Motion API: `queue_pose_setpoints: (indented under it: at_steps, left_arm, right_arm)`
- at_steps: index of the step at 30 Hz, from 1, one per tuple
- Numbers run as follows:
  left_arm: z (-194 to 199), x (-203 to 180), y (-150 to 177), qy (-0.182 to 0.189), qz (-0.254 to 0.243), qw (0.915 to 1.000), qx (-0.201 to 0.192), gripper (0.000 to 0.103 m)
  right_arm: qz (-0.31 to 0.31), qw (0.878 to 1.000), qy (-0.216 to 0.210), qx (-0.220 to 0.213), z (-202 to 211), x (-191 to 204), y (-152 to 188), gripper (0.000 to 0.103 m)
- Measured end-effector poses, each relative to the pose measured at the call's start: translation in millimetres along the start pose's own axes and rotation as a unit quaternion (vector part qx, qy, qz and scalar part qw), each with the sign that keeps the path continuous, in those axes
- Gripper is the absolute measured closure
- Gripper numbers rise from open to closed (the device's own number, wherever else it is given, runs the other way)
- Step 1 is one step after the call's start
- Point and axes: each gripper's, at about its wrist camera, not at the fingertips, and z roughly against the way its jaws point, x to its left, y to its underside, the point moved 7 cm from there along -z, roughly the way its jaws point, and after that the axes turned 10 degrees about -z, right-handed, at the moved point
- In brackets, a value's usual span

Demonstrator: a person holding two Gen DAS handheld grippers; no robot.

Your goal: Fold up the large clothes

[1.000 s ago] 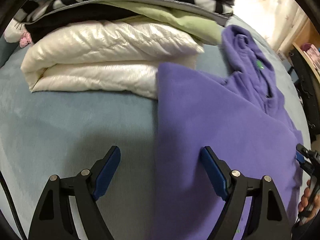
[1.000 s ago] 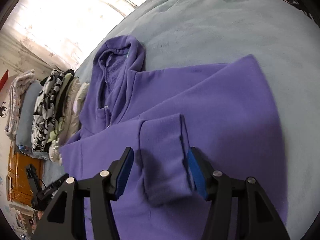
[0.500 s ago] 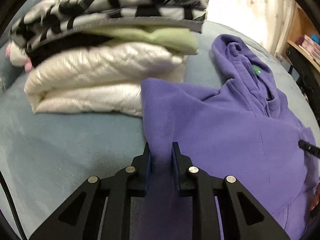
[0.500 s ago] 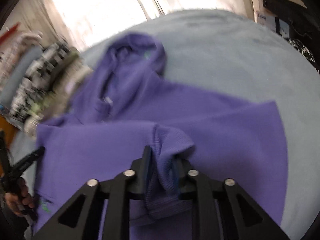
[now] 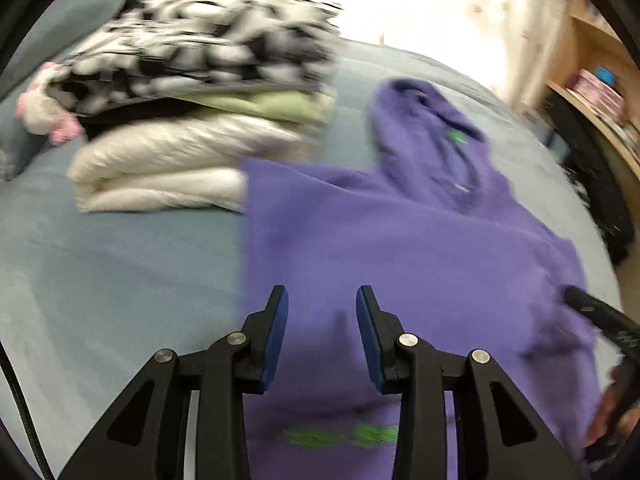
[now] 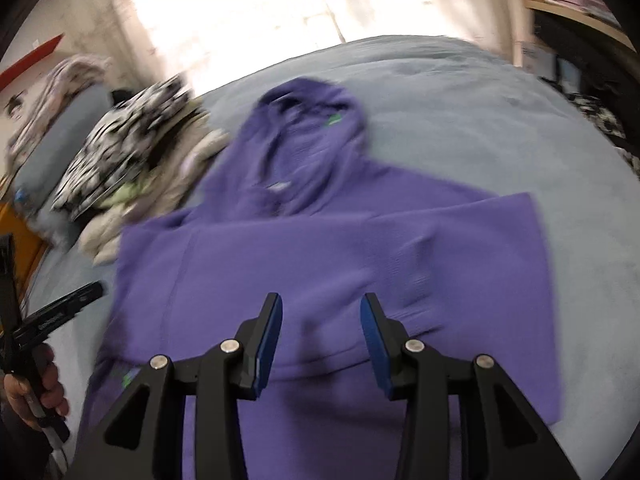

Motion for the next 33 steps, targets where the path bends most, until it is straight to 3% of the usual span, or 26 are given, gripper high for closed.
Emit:
queue_pose_setpoints:
  at_steps: [2,5,8,10,11,12,14,15,17,18,20,27,29,33]
  left_arm:
    - [-8.6,-27.9,7.0,0.017,-0.015,0.9997,0.010,0.069]
    - [-27.9,-47.4,17.0,0.006,-0.031,0.9991,0.029,0.069]
    - [-49.7,-38.7,28.6,-0.028,-0.031,0.9977,0.053,0.068]
    - [-52.1,-26.8,29.0,-0.024,-0.020,0.9985,0.045,0.068]
    - [-50.9,-20.5,28.9,-0.023,-0.012,0.9987,0.044,0.068]
    - [-49.5,-15.4,28.8,-0.024,-0.008,0.9987,0.043,0.068]
    - [-46.5,-8.4,29.7,-0.022,-0.004,0.9988,0.044,0.068]
    - [-43.6,-6.5,30.6,-0.022,-0.002,0.9988,0.044,0.068]
    - [-40.4,-4.4,32.5,-0.025,-0.002,0.9987,0.045,0.068]
    - [-39.4,-4.6,32.8,-0.028,-0.001,0.9985,0.047,0.068]
    - [-36.0,-7.1,35.3,-0.030,-0.001,0.9984,0.048,0.068]
    - [0.0,-7.7,43.7,-0.043,-0.008,0.9979,0.047,0.065]
    - [15.4,-5.8,45.5,-0.048,-0.007,0.9980,0.041,0.054]
    - [48.0,-0.8,48.3,-0.058,0.001,0.9981,0.020,0.049]
  right_arm:
    - [0.011,1.000,-0.019,0.011,-6.1,18.5,9.2,0.062]
    - [0.038,0.999,-0.016,0.022,-19.6,37.1,22.2,0.062]
    - [0.041,0.999,0.016,0.027,-31.5,23.1,25.8,0.062]
    - [0.036,0.997,0.062,0.007,-29.4,-6.6,17.1,0.062]
    - [0.026,0.997,0.069,-0.001,-26.0,-21.9,14.0,0.066]
    - [0.000,0.999,0.039,0.004,-22.1,-37.1,11.7,0.080]
    - [-0.032,0.999,0.020,0.009,-15.2,-52.9,9.5,0.096]
    - [-0.043,0.999,0.009,0.008,-9.1,-56.2,8.5,0.097]
    - [-0.047,0.999,0.014,0.001,-2.1,-55.8,8.6,0.092]
    - [-0.046,0.998,0.036,-0.007,2.9,-56.8,8.7,0.084]
    - [-0.052,0.998,0.037,-0.011,6.2,-55.4,9.2,0.071]
    - [-0.068,0.997,0.027,-0.012,33.2,-48.2,19.8,0.070]
    - [-0.072,0.997,0.021,-0.012,43.3,-44.7,22.3,0.070]
    - [-0.076,0.997,0.013,-0.019,70.4,-37.4,32.0,0.069]
